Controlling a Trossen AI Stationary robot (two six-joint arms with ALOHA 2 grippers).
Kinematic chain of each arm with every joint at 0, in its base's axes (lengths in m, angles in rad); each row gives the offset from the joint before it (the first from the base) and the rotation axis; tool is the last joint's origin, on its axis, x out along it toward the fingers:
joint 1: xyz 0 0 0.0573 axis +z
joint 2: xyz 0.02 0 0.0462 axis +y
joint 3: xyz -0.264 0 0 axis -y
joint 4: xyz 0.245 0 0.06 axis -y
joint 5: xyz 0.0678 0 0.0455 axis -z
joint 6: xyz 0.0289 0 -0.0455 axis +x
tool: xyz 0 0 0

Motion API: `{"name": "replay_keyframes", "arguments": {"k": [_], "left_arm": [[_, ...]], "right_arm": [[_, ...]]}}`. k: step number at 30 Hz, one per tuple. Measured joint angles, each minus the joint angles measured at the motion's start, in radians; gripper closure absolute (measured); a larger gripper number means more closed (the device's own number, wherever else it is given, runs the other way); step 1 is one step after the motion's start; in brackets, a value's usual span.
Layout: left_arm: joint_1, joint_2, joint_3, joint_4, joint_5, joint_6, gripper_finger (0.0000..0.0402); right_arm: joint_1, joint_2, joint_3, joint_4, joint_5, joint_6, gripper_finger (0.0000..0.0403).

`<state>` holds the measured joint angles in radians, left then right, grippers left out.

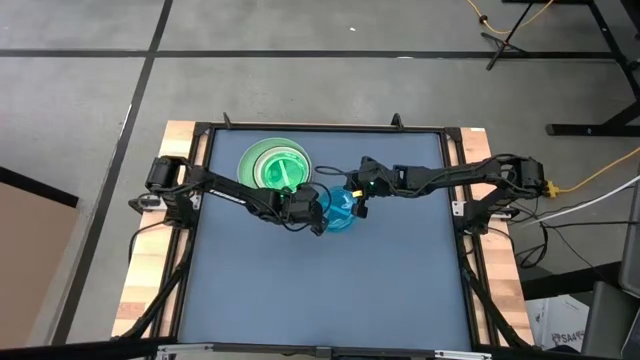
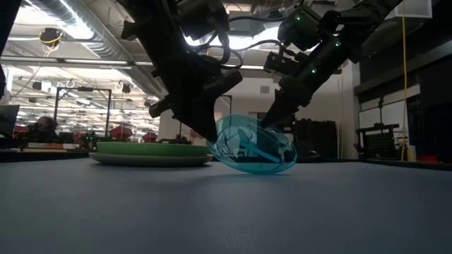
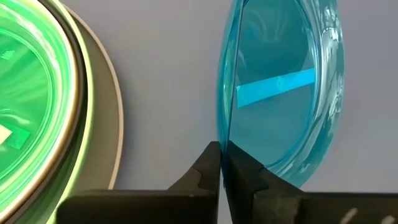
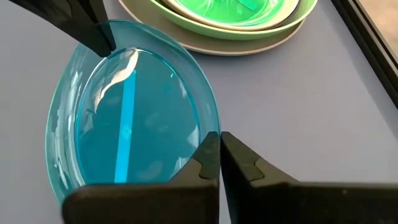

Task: Stack plastic plates
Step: Stack the blue plate on top of the light green plate

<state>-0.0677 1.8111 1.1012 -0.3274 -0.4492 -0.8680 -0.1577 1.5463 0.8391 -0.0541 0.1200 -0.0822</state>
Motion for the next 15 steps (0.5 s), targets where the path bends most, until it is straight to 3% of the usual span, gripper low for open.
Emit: {"name": "replay_keyframes", "arguments": {"k": [15], "left_arm": [[0.0, -0.001, 0.0, 0.005, 0.002, 0.005, 0.0397]], "right_arm": [[0.001, 0.0, 0.0, 0.004, -0.003, 0.0, 0.0328]]}}
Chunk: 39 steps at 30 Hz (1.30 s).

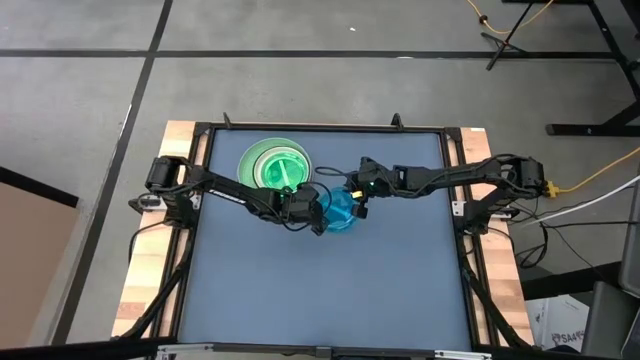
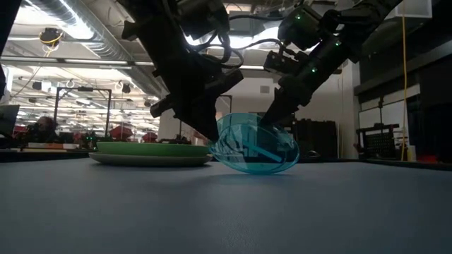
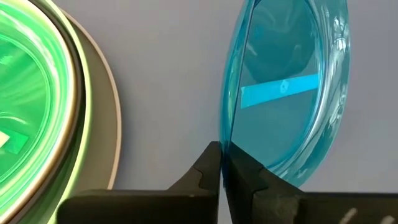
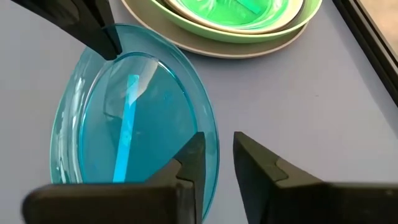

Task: Stack plastic plates
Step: Stack the blue plate on top of the light green plate

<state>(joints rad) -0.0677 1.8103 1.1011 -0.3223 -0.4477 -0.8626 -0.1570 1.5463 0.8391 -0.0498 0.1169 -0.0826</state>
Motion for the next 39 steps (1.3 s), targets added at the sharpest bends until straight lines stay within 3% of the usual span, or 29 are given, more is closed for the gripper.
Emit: {"name": "replay_keyframes", "arguments": {"k": [9, 17, 27, 39], "left_arm": [[0.0, 0.0, 0.0, -0.003, 0.02, 0.0, 0.0397], [0.017, -0.026, 0.0, -0.012, 0.092, 0.001, 0.0397], [0.085, -0.149, -0.001, -0.039, 0.283, 0.067, 0.0397], [0.253, -0.315, 0.001, -0.19, 0.453, 0.168, 0.0397]], "right_arm": [[0.0, -0.012, 0.0, -0.009, 0.0, 0.0, 0.0335], [0.0, -0.114, 0.0, -0.054, 0.0, 0.0, 0.0335], [-0.001, -0.328, 0.0, -0.175, 0.014, -0.001, 0.0336], [-0.001, -0.631, 0.0, -0.321, 0.005, -0.001, 0.0336]]}}
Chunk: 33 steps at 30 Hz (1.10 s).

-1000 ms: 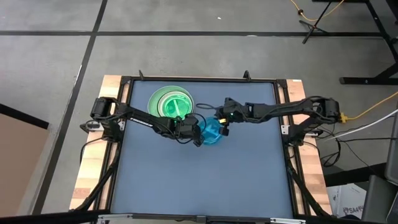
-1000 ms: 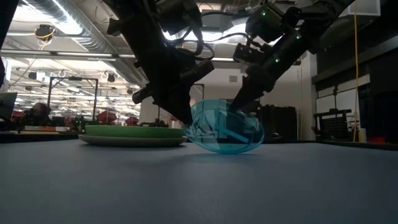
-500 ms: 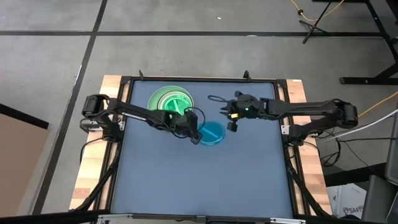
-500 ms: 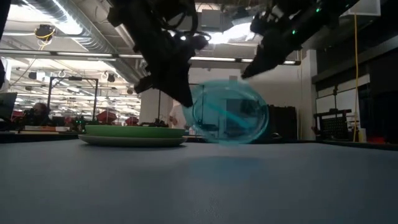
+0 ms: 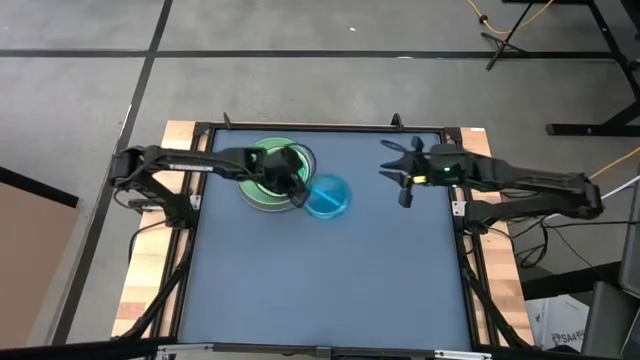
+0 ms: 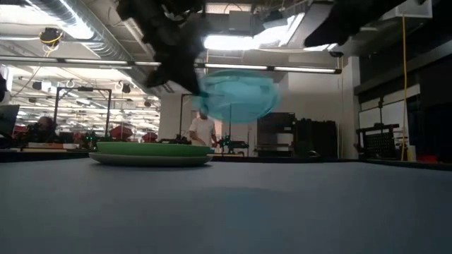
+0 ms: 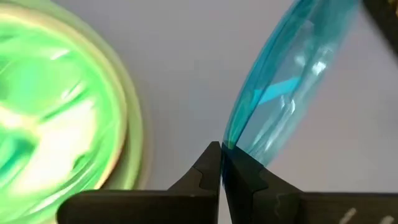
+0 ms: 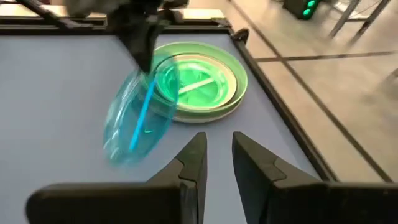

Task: Stack plastic plates
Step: Stack the blue plate on top of the light green plate

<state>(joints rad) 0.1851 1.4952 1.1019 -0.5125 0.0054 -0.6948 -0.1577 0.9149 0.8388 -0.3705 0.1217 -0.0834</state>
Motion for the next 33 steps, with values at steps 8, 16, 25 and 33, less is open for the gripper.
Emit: {"name": "replay_keyframes", "arguments": {"k": [8, 16, 25, 33], "left_arm": [[0.152, -0.099, -0.002, -0.154, 0.117, 0.063, 0.0397], [0.321, -0.124, -0.001, -0.267, 0.201, 0.181, 0.0397], [0.501, -0.122, -0.002, -0.336, 0.296, 0.293, 0.0397], [0.614, -0.121, -0.002, -0.396, 0.319, 0.331, 0.0397]], "right_arm": [[0.0, -0.174, -0.085, -0.02, -0.009, 0.0, 0.0336], [0.0, -0.34, -0.255, 0.035, -0.02, 0.009, 0.0336], [0.0, -0.517, -0.403, 0.051, -0.036, 0.056, 0.0336], [0.0, -0.622, -0.475, 0.086, -0.036, 0.056, 0.0336]]}}
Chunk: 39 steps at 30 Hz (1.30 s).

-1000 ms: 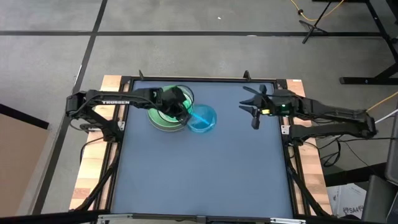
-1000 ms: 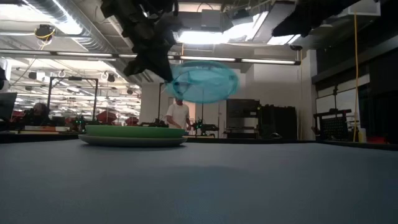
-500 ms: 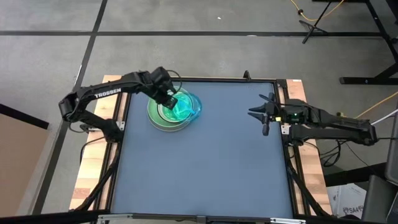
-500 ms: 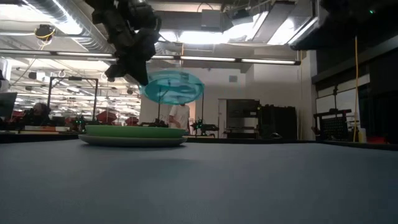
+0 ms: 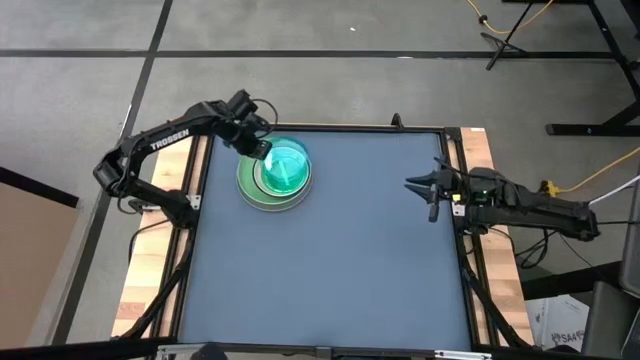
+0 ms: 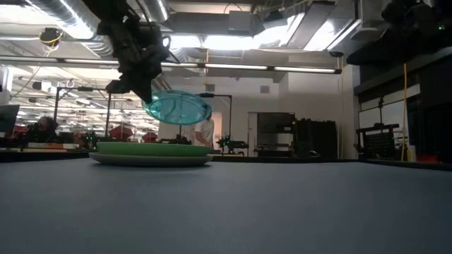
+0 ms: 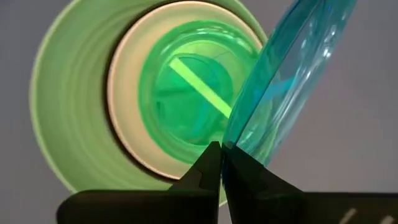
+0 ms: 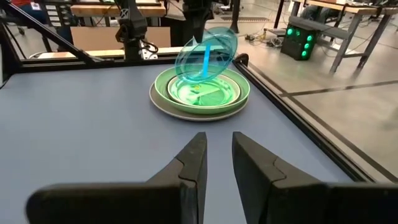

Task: Stack plastic plates
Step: Stack the blue plate on top of the light green plate

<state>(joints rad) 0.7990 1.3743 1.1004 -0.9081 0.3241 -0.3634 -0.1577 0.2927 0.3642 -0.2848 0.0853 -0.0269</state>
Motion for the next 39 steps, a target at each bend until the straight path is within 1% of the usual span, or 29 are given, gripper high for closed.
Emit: {"name": "replay_keyframes", "arguments": {"k": [4, 9, 15, 20, 25, 30, 33, 39], "left_arm": [[0.03, 0.0, -0.029, 0.012, 0.007, 0.007, 0.0397], [0.061, 0.0, -0.152, 0.044, 0.063, 0.001, 0.0397], [0.089, 0.001, -0.324, 0.209, 0.125, -0.054, 0.0397], [0.117, 0.001, -0.411, 0.315, 0.171, -0.099, 0.0397], [0.129, 0.001, -0.432, 0.35, 0.171, -0.119, 0.0397], [0.129, 0.001, -0.432, 0.399, 0.162, -0.197, 0.0397], [0.123, 0.001, -0.432, 0.423, 0.135, -0.227, 0.0397], [0.095, 0.001, -0.432, 0.429, 0.082, -0.233, 0.0397]], "right_arm": [[0.0, -0.026, -0.013, -0.001, -0.023, 0.0, 0.0336], [0.0, -0.032, -0.015, -0.001, -0.054, 0.0, 0.0336], [0.0, -0.032, -0.015, -0.001, -0.056, 0.0, 0.0336], [0.0, -0.032, -0.015, -0.001, -0.056, 0.0, 0.0336], [0.0, -0.032, -0.015, -0.001, -0.056, 0.0, 0.0336], [0.0, -0.032, -0.015, -0.002, -0.056, 0.0, 0.0336], [0.0, -0.032, -0.015, -0.002, -0.056, 0.0, 0.0336], [0.0, -0.032, -0.015, -0.002, -0.056, 0.0, 0.0336]]}}
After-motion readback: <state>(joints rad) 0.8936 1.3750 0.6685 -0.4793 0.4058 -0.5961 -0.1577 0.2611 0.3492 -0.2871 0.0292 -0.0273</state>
